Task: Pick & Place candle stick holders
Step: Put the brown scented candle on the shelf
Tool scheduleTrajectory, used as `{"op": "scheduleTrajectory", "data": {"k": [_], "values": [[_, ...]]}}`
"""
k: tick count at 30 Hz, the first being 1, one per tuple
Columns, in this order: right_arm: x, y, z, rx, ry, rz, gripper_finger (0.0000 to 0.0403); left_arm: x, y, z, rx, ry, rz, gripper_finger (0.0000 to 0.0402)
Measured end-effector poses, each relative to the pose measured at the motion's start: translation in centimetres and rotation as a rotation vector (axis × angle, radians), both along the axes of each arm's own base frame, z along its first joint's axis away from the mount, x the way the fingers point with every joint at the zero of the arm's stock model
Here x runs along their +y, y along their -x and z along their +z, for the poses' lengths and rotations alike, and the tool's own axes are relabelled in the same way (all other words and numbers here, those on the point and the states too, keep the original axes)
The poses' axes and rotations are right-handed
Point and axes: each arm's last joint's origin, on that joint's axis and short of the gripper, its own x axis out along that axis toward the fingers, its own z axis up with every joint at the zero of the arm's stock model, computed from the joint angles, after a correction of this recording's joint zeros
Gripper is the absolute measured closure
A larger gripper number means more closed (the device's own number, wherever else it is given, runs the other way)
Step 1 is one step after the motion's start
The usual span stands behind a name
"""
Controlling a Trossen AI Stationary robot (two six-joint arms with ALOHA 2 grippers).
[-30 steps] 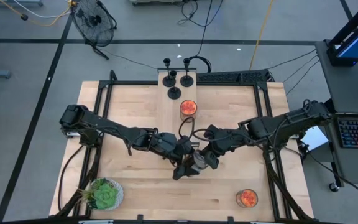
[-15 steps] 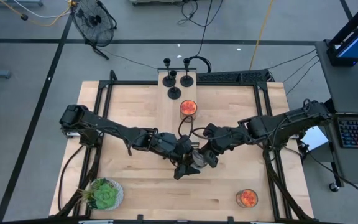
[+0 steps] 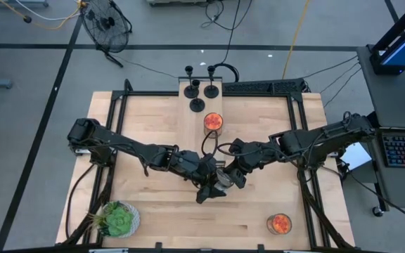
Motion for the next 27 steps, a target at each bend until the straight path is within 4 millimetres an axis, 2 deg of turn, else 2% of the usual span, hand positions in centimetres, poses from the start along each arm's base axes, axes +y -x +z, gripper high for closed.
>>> {"op": "scheduleTrajectory", "data": {"k": [7, 12, 17, 23, 27], "values": [[0.0, 0.0, 0.0, 0.001, 0.000, 0.001, 0.0393, 0.0, 0.0, 0.0, 0.008, 0.007, 0.004, 0.0052], [0.0, 0.2, 0.2, -0.005, -0.006, 0.008, 0.0370, -0.6, 0.4, -0.6, 0.065, -0.012, 0.005, 0.0053], [0.0, 0.4, 0.7, -0.027, -0.017, 0.015, 0.0336, -1.0, 1.2, -1.1, 0.155, -0.064, 0.083, 0.0053], [-0.2, 1.0, 1.5, -0.081, 0.004, 0.031, 0.0300, -1.5, 2.7, 0.3, 0.143, -0.122, 0.156, 0.0053], [-0.2, 1.6, 2.1, -0.103, 0.027, 0.058, 0.0289, -1.2, 4.4, 1.9, 0.120, -0.234, 0.327, 0.0053]]}}
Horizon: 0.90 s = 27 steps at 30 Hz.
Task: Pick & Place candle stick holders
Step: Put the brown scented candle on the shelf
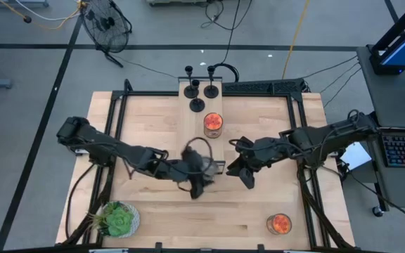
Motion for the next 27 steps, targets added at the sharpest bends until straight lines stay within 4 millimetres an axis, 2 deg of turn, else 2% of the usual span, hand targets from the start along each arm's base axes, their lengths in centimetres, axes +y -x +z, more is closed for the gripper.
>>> {"op": "scheduleTrajectory", "data": {"k": [6, 11, 13, 20, 27], "values": [[-0.1, 0.7, 0.1, 0.009, 0.052, 0.023, 0.0288, 1.6, 3.3, 2.4, -0.007, -0.237, 0.319, 0.0053], [-0.1, 1.2, -0.2, 0.036, 0.168, -0.005, 0.0293, 3.5, 4.0, 2.6, 0.024, -0.345, 0.481, 0.0053], [-0.1, 1.6, -0.3, 0.050, 0.224, -0.032, 0.0292, 4.3, 3.7, 2.7, 0.010, -0.334, 0.509, 0.0053], [-0.8, 2.9, -0.9, 0.093, 0.343, -0.101, 0.0296, 7.3, 3.2, -0.1, 0.058, -0.319, 0.558, 0.0053], [-2.0, 5.8, -2.8, 0.103, 0.307, -0.171, 0.0300, 9.5, 3.4, -1.3, -0.011, -0.313, 0.545, 0.0053]]}}
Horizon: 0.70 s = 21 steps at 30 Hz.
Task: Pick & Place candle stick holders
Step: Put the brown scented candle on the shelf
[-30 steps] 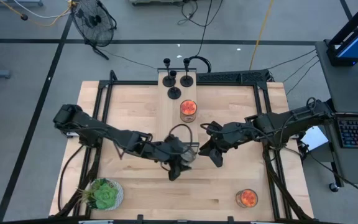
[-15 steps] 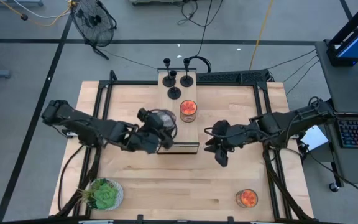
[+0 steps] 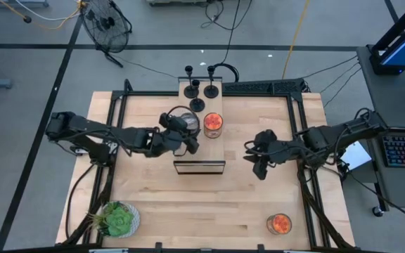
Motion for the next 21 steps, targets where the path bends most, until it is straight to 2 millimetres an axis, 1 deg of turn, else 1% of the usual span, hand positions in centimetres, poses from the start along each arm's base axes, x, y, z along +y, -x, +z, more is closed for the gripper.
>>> {"op": "scheduleTrajectory", "data": {"k": [3, 5, 7, 10, 12, 14, 16, 18, 21], "values": [[-0.6, 1.5, -0.8, -0.030, -0.024, -0.056, 0.0301, 0.8, 0.0, 0.1, -0.071, -0.008, -0.007, 0.0053], [-0.9, 2.4, -1.3, -0.066, -0.058, -0.074, 0.0301, 1.4, 0.8, -0.9, -0.046, -0.013, 0.004, 0.0053], [-1.2, 3.2, -2.0, -0.100, -0.095, -0.086, 0.0301, 2.0, 0.7, -1.7, -0.090, -0.005, 0.004, 0.0054], [-1.5, 4.1, -2.7, -0.168, -0.141, -0.098, 0.0302, 2.6, 1.8, -2.8, -0.122, 0.002, 0.009, 0.0054], [-1.6, 4.6, -3.2, -0.203, -0.155, -0.097, 0.0302, 2.8, 1.6, -3.0, -0.212, 0.013, -0.026, 0.0054], [-1.7, 4.9, -3.5, -0.251, -0.174, -0.095, 0.0302, 3.0, 1.9, -3.6, -0.205, -0.019, -0.044, 0.0054], [-1.8, 5.1, -4.0, -0.275, -0.178, -0.089, 0.0303, 3.4, 1.7, -3.7, -0.233, -0.014, -0.076, 0.0054], [-1.9, 5.4, -4.2, -0.303, -0.189, -0.088, 0.0303, 3.8, 1.6, -4.0, -0.218, -0.011, -0.065, 0.0054], [-2.0, 5.8, -4.6, -0.300, -0.185, -0.087, 0.0303, 4.3, 1.7, -4.6, -0.171, -0.015, -0.061, 0.0054]]}}
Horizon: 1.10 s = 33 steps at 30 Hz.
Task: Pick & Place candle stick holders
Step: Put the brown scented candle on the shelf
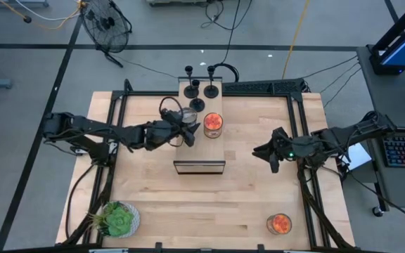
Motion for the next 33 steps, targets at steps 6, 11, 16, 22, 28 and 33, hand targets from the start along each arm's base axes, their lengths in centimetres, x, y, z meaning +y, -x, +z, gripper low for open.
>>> {"op": "scheduleTrajectory", "data": {"k": [6, 11, 16, 22, 28, 33], "values": [[-0.2, 0.5, -0.2, -0.001, 0.107, 0.051, 0.0303, 1.0, -0.2, 0.1, -0.026, 0.015, -0.036, 0.0054], [-0.3, 0.9, 0.1, -0.022, 0.124, 0.061, 0.0303, 1.2, -0.6, -0.4, -0.030, 0.041, -0.043, 0.0054], [-0.4, 1.2, 0.3, -0.038, 0.121, 0.059, 0.0303, 1.2, -0.9, -1.2, -0.001, 0.052, -0.047, 0.0046], [-0.4, 1.3, 0.3, -0.043, 0.120, 0.058, 0.0303, 1.2, -0.9, -1.3, 0.001, 0.060, -0.044, 0.0042], [-0.5, 1.3, 0.3, -0.043, 0.121, 0.058, 0.0303, 1.2, -0.9, -1.4, 0.018, 0.044, -0.054, 0.0039], [-0.5, 1.3, 0.3, -0.043, 0.121, 0.057, 0.0303, 1.2, -0.9, -1.4, 0.018, 0.046, -0.062, 0.0038]]}}
